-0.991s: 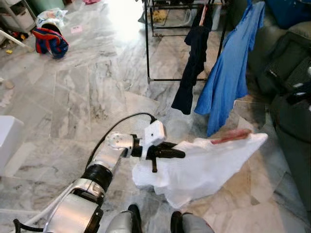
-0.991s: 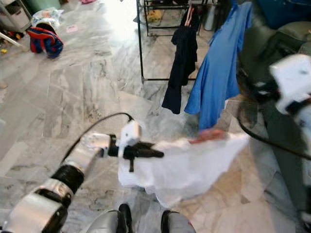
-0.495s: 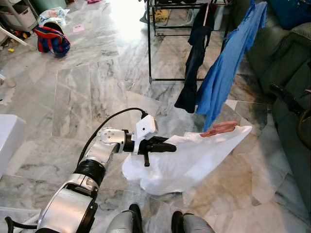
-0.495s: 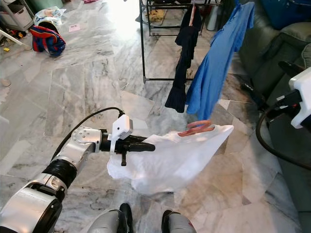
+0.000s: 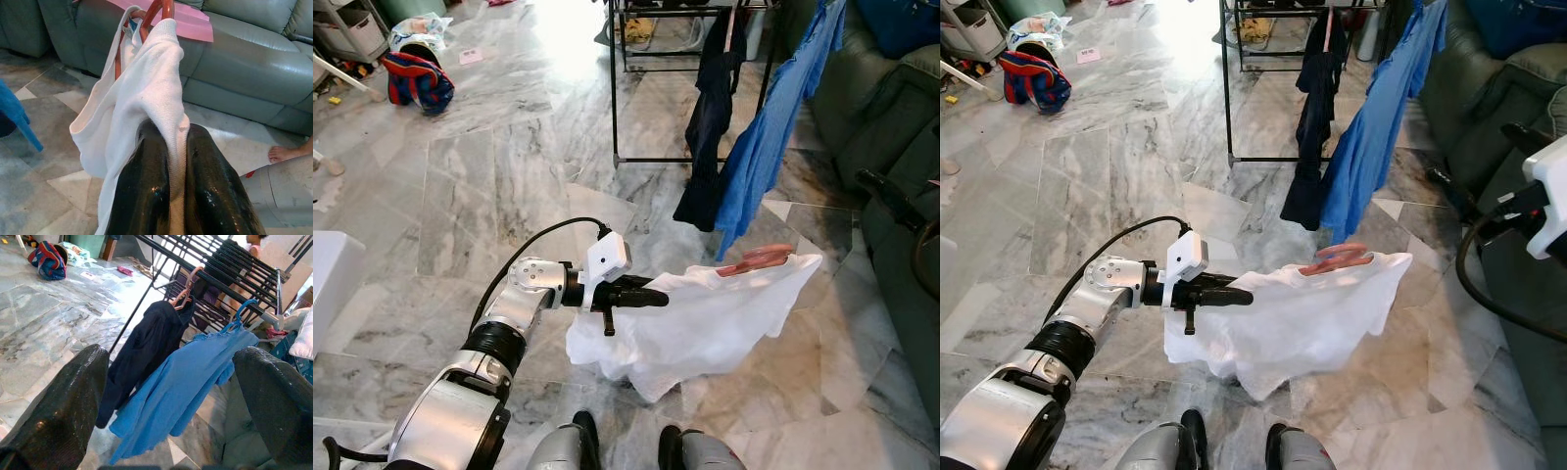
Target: Hang hanger
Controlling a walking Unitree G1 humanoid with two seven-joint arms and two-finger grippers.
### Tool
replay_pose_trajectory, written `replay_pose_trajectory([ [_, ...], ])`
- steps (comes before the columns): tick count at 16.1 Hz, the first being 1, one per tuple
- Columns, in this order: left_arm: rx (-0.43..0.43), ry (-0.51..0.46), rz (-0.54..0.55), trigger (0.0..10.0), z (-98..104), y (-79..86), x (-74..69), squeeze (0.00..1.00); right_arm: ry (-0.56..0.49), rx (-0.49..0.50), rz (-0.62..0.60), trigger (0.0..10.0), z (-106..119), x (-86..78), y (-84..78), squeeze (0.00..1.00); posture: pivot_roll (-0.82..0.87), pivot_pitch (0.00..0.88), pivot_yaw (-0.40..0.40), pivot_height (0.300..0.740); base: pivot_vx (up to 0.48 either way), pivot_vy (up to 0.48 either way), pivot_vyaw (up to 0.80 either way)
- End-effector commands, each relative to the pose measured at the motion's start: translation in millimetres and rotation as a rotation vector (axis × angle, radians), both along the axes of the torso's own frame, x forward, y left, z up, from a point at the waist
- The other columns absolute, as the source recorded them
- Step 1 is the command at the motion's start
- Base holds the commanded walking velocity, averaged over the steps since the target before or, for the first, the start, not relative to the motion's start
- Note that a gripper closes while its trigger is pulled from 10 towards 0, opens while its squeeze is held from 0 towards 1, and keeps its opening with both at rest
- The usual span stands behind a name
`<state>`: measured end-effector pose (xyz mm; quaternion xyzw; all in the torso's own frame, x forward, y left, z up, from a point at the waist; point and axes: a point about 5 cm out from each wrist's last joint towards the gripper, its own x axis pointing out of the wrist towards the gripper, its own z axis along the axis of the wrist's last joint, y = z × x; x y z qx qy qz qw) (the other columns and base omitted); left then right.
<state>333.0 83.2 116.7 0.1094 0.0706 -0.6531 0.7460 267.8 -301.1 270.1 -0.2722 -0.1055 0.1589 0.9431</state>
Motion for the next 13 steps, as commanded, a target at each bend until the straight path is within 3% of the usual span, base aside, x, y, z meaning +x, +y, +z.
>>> replay_pose_trajectory([
  [1, -0.012, -0.03, -0.012, 10.0, 7, -0.4, 2.2, 0.0, -0.02, -0.023, 0.016, 10.0, 7, -3.7, 2.1, 0.0, -0.21, 0.229, 0.05, 0.74, 0.0, 0.0, 0.0],
  [3, -0.012, -0.03, -0.012, 10.0, 7, -0.4, 2.2, 0.0, -0.02, -0.023, 0.016, 10.0, 7, -3.7, 2.1, 0.0, -0.21, 0.229, 0.05, 0.74, 0.0, 0.0, 0.0],
  [4, -0.009, -0.055, 0.009, 10.0, 16, 9.9, 9.2, 0.0, 0.086, -0.013, 0.031, 10.0, -22, 7.4, 5.4, 0.0, -0.17, 0.231, 0.041, 0.74, 0.0, 0.0, 0.0],
  [5, -0.014, -0.094, 0.039, 10.0, 31, 21.8, 17.6, 0.0, 0.16, -0.028, 0.03, 10.0, -61, 29.8, 20.1, 0.0, -0.17, 0.229, 0.045, 0.74, 0.0, 0.0, 0.0],
  [7, -0.01, -0.1, 0.04, 10.0, 32, 21.7, 18.2, 0.0, 0.114, 0.013, -0.011, 10.0, -56, 32.6, 17.7, 0.0, -0.17, 0.229, 0.044, 0.74, 0.0, 0.0, 0.0],
  [9, -0.014, -0.103, 0.049, 10.0, 33, 21.1, 19.2, 0.0, 0.074, 0.154, -0.066, 10.0, -55, 37.1, 17.3, 0.0, -0.17, 0.229, 0.044, 0.74, 0.0, 0.0, 0.0],
  [13, -0.027, -0.097, 0.031, 10.0, 33, 17.4, 18.5, 0.0, 0.123, 0.068, 0.07, 10.0, -75, 36.0, 42.3, 0.0, -0.17, 0.221, 0.039, 0.74, 0.0, 0.0, 0.0],
])
